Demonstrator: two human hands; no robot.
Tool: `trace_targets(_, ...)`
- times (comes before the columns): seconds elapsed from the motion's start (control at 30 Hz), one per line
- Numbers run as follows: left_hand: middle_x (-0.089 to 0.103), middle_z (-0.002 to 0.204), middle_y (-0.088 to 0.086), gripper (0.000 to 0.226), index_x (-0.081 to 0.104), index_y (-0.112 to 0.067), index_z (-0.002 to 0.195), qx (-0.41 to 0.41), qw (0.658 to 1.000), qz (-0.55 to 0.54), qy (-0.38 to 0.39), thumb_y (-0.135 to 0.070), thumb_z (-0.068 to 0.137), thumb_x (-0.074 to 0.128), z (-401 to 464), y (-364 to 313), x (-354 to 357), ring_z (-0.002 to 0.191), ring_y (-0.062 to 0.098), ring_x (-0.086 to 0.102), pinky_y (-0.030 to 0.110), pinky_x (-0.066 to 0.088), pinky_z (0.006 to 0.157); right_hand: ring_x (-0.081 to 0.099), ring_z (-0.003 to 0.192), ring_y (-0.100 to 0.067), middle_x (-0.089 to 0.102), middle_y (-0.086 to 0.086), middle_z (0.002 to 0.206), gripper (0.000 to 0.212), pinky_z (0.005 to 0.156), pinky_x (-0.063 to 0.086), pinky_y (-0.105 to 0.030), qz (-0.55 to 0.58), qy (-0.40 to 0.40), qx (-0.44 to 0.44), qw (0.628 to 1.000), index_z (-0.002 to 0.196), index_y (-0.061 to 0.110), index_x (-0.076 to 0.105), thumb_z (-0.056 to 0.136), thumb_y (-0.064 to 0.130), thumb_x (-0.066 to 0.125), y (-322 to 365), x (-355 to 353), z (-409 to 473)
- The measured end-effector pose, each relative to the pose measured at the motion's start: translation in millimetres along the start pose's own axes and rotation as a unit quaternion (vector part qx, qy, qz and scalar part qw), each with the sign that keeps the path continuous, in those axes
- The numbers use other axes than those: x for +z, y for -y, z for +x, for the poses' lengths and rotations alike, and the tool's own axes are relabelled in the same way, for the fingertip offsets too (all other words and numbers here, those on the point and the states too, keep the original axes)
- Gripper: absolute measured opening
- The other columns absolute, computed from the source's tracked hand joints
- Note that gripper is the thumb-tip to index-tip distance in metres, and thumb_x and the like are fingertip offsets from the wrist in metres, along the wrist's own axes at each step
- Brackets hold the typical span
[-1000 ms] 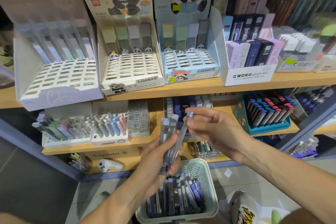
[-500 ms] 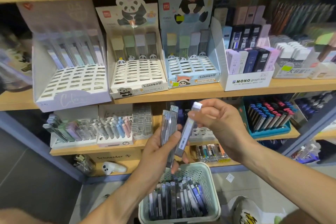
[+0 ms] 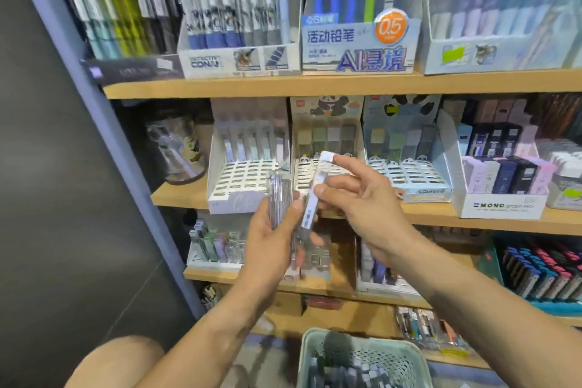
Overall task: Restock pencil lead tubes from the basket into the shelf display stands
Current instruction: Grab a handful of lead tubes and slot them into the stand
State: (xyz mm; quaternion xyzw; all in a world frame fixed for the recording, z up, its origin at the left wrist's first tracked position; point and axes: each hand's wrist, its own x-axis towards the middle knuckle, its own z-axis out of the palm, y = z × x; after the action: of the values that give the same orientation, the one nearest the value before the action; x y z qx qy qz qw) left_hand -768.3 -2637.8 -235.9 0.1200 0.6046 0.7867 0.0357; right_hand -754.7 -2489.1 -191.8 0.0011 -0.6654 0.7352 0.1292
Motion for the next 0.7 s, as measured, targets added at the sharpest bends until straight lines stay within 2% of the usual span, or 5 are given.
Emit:
trace_targets(0.33, 0.073, 0.091, 0.006, 0.018, 0.055, -0.018, 0.122, 0.104, 0.949, 0.175, -0.241, -0.029, 0.108, 0.052, 27.4, -20.1, -59.9, 0.054, 0.017, 0.069, 0.026, 0.051, 0.052, 0.074, 0.081, -0.018, 0.078, -0.006, 0.090, 0.043, 0.087, 0.061, -0.039, -0.077, 0.006, 0.012, 0.997, 0.128, 0.018, 0.063, 0.089, 0.010, 0.078, -4.4, 49.6, 40.6)
trace_targets(0.4, 0.072, 0.096, 0.004, 0.021, 0.056, -0.019, 0.125, 0.102, 0.942, 0.185, -0.260, -0.030, 0.108, 0.052, 34.2, -19.0, -71.2, 0.059, 0.013, 0.070, 0.025, 0.052, 0.057, 0.073, 0.081, -0.017, 0.078, -0.012, 0.094, 0.042, 0.080, 0.061, -0.032, -0.075, 0.009, 0.016, 0.997, 0.129, 0.016, 0.063, 0.090, 0.010, 0.077, -4.8, 53.5, 44.6)
trace_targets(0.53, 0.072, 0.104, -0.003, 0.022, 0.057, -0.023, 0.127, 0.089, 0.934, 0.190, -0.288, -0.031, 0.107, 0.053, 50.6, -21.4, -85.7, 0.095, 0.014, 0.069, 0.045, 0.057, 0.088, 0.071, 0.080, -0.010, 0.073, -0.022, 0.103, 0.034, 0.076, 0.059, -0.023, -0.063, -0.007, 0.027, 0.998, 0.122, 0.010, 0.067, 0.089, 0.006, 0.076, -0.7, 67.9, 54.1)
trace_targets(0.6, 0.071, 0.097, -0.003, 0.014, 0.057, -0.024, 0.118, 0.095, 0.933, 0.188, -0.293, -0.031, 0.107, 0.052, 55.2, -23.9, -89.9, 0.092, 0.018, 0.069, 0.046, 0.057, 0.086, 0.070, 0.077, -0.012, 0.075, -0.020, 0.100, 0.031, 0.067, 0.058, -0.018, -0.048, -0.015, 0.032, 0.998, 0.118, 0.009, 0.069, 0.088, 0.005, 0.077, 0.8, 79.2, 63.9)
trace_targets(0.7, 0.070, 0.089, -0.001, 0.010, 0.058, -0.025, 0.113, 0.112, 0.931, 0.203, -0.282, -0.032, 0.107, 0.053, 58.8, -22.5, -96.7, 0.082, 0.017, 0.069, 0.040, 0.058, 0.076, 0.072, 0.080, -0.017, 0.077, -0.015, 0.095, 0.029, 0.071, 0.060, -0.021, -0.028, -0.034, 0.029, 0.999, 0.115, 0.010, 0.069, 0.088, 0.004, 0.077, -1.1, 101.1, 82.2)
